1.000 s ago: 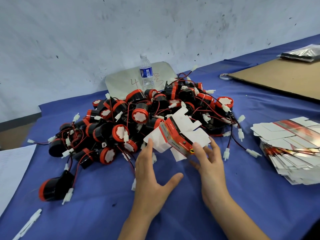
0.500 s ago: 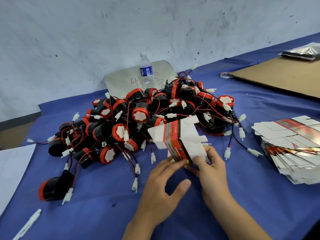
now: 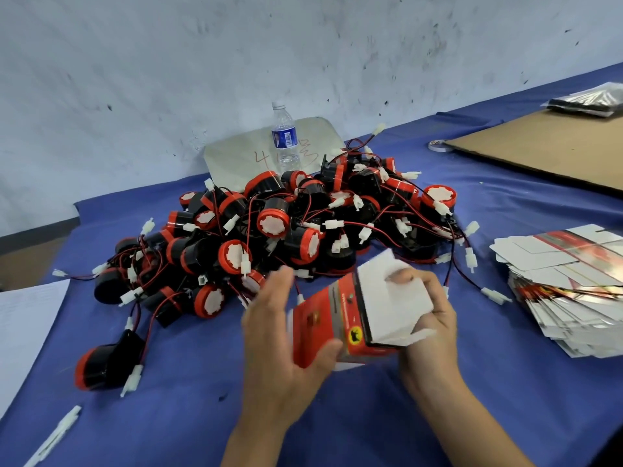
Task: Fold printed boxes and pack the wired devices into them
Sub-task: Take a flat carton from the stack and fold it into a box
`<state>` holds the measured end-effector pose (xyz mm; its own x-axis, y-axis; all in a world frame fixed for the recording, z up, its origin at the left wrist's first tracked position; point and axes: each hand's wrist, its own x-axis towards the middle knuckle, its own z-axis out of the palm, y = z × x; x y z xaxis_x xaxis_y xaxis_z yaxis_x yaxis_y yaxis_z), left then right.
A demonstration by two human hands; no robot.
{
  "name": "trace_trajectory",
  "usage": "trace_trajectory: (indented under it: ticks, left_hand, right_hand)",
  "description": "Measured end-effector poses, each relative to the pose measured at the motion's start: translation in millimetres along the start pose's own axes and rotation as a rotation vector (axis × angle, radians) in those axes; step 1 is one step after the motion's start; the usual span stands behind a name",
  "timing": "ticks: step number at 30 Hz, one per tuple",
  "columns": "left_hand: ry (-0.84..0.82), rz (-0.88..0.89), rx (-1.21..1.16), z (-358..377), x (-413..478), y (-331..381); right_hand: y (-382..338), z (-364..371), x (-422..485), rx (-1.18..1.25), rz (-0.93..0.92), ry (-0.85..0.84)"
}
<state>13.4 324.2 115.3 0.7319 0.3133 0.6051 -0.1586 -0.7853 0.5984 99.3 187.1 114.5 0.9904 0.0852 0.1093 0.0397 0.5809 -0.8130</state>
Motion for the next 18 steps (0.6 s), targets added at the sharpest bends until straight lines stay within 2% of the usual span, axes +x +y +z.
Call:
trace_trajectory:
  ticks: [2,4,6,8,12,15,18]
  left_hand:
    - [-0.217,-0.053,-0.065,4.2,-2.0,4.0]
    - [-0.294,-0.077,-0.084,8.6,-4.7,6.7]
    - [-0.252,-0.058,-0.090,10.1,-5.0,8.9]
    - [-0.177,-0.063,-0.106,8.0,-4.0,9.7]
    - [-0.002,-0.102,-0.155,4.8,-4.3,7.4]
    - [0.101,-0.115,-0.181,7.3,-3.9,9.0]
    - [0.137,-0.059,-0.181,12.6,-4.2,13.5]
  right_hand:
    - [-3.8,5.8,7.7,-0.054,0.072,-0.062]
    - [-7.1,11.7,13.2,-0.114,0.240,-0.122]
    - [-2.6,11.5,7.5,-0.060,0.408,-0.117]
    - [-3.0,11.3,-3.9,-0.029,0.452,-0.128]
    - [-5.0,17.9,-11.4,-0.033,0.399,-0.194]
    - [3.8,15.9,-7.3,-0.180,0.393,-0.150]
    - [5.7,13.1,-9.1,-0.285,0.275,-0.200]
